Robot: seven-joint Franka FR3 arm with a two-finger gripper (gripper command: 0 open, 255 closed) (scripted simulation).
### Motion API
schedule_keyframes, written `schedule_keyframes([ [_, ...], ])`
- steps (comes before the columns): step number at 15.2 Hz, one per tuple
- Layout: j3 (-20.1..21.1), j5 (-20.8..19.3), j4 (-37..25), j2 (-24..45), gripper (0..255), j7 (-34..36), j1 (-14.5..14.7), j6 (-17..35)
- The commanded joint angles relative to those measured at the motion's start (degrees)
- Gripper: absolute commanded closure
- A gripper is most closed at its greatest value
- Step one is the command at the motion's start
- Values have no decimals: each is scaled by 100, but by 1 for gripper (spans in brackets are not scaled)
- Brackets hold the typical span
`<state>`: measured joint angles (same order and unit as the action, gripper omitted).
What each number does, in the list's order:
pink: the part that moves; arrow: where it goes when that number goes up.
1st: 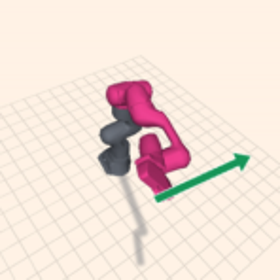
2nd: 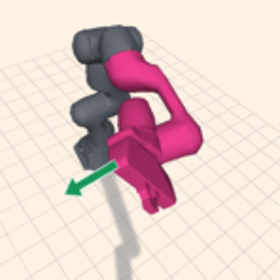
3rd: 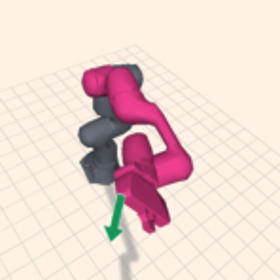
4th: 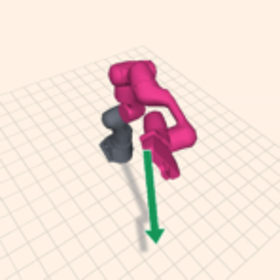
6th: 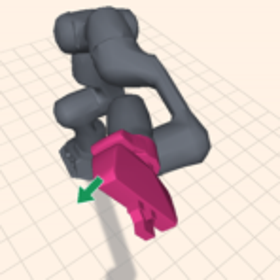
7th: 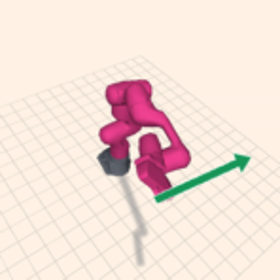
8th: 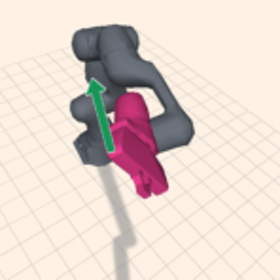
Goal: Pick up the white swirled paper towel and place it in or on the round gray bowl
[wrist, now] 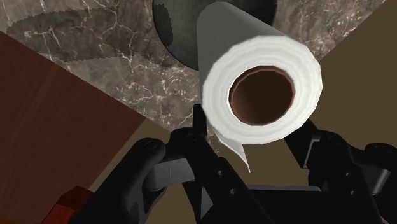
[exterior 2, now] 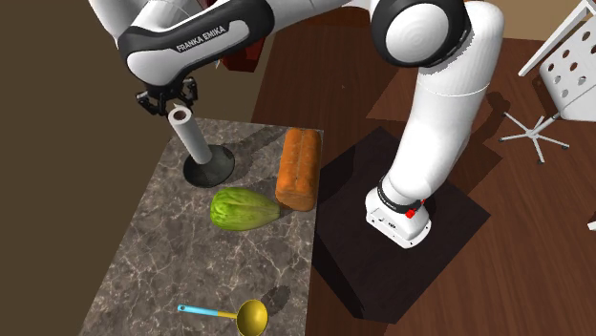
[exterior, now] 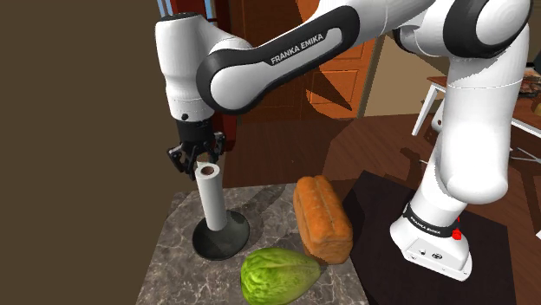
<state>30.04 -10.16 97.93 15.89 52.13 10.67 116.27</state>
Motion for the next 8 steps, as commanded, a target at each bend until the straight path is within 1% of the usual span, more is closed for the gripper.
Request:
schedule_keyframes([
  [1, -14, -32, 107, 44, 255, 18, 0, 149],
  [6, -50, -131, 360, 176, 255, 89, 17, 513],
  [8, -50, -130, 361, 176, 255, 89, 17, 514],
])
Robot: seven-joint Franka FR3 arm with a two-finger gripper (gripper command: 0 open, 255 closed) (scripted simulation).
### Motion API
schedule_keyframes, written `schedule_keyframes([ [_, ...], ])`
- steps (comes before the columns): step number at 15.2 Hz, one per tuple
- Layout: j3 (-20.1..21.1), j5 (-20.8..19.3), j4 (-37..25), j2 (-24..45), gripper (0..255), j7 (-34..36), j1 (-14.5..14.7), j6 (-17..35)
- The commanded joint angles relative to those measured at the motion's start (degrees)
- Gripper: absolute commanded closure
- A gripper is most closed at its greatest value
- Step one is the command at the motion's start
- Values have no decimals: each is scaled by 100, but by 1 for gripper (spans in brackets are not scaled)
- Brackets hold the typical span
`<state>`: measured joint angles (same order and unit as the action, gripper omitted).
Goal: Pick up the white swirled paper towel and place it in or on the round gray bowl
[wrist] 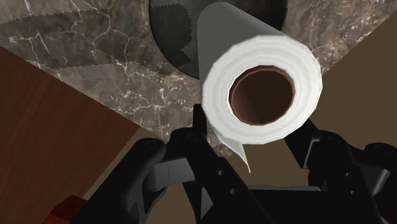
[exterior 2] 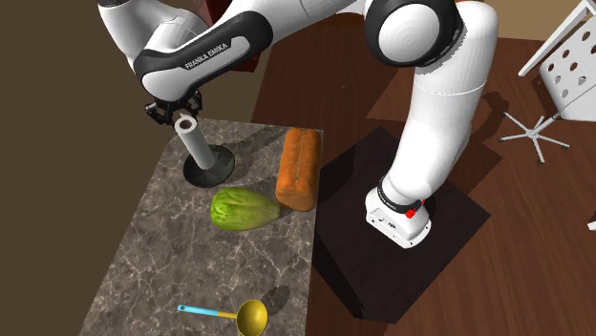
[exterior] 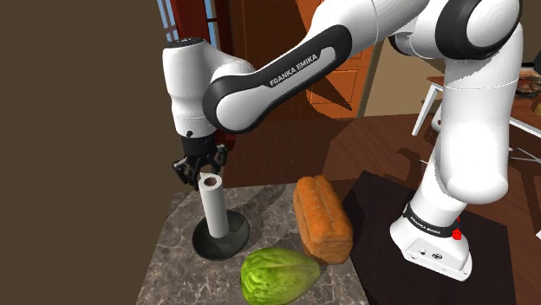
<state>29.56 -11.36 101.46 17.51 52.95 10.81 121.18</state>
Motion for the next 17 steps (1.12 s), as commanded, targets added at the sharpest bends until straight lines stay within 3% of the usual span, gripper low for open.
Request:
schedule_keyframes([
  [1, -3, -10, 7, 14, 255, 7, 3, 22],
  [6, -3, -10, 7, 14, 255, 7, 4, 22],
  [7, -3, -10, 7, 14, 0, 7, 3, 22],
  [12, -3, -10, 7, 14, 0, 7, 3, 22],
  [17, 67, 187, -354, -279, 0, -120, -44, -590],
])
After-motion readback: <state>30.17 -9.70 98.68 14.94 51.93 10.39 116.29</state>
